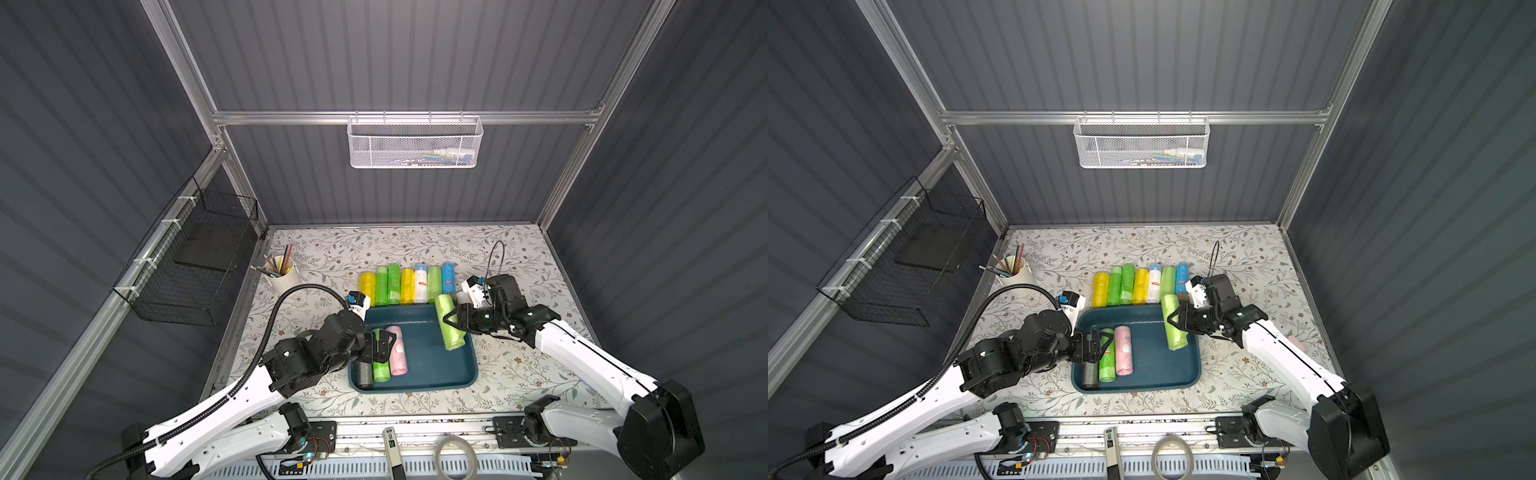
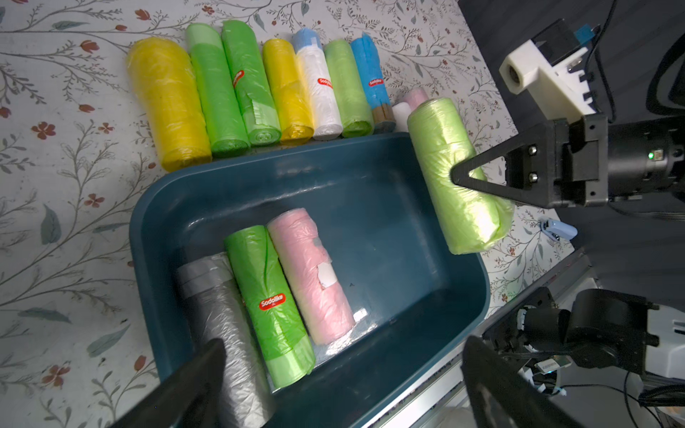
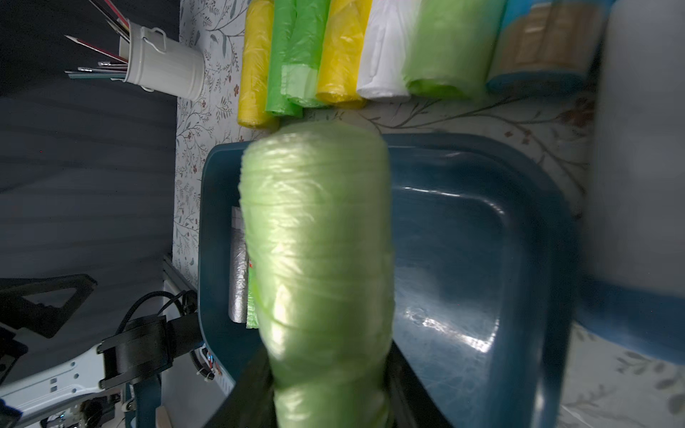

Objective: Put the roll of trash bags into the storage box
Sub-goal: Place the roll of trash bags in the storage box.

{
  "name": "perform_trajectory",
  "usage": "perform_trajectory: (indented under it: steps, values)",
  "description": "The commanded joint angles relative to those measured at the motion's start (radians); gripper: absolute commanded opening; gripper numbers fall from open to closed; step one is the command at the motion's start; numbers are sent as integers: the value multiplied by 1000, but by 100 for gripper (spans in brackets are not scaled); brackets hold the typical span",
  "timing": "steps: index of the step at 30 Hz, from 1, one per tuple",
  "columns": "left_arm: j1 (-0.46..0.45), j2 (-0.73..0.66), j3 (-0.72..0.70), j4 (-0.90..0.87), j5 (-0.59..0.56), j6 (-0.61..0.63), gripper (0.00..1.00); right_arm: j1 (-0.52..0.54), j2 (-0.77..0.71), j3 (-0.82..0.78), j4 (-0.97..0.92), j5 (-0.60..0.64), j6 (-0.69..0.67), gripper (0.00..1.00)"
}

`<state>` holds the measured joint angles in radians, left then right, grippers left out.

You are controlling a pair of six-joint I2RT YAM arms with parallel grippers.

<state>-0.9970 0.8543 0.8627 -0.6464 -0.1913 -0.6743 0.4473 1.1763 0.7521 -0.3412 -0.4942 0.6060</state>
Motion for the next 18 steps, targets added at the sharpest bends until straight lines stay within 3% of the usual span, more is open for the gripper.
perform_trajectory:
  steps: [1,18]
  values:
    - [1,-15,15,-90,-5,4,100,39,17,-11,125,-16,76,41]
    - [1,7,32,-166,28,-2,100,199,129,-108,361,22,235,41]
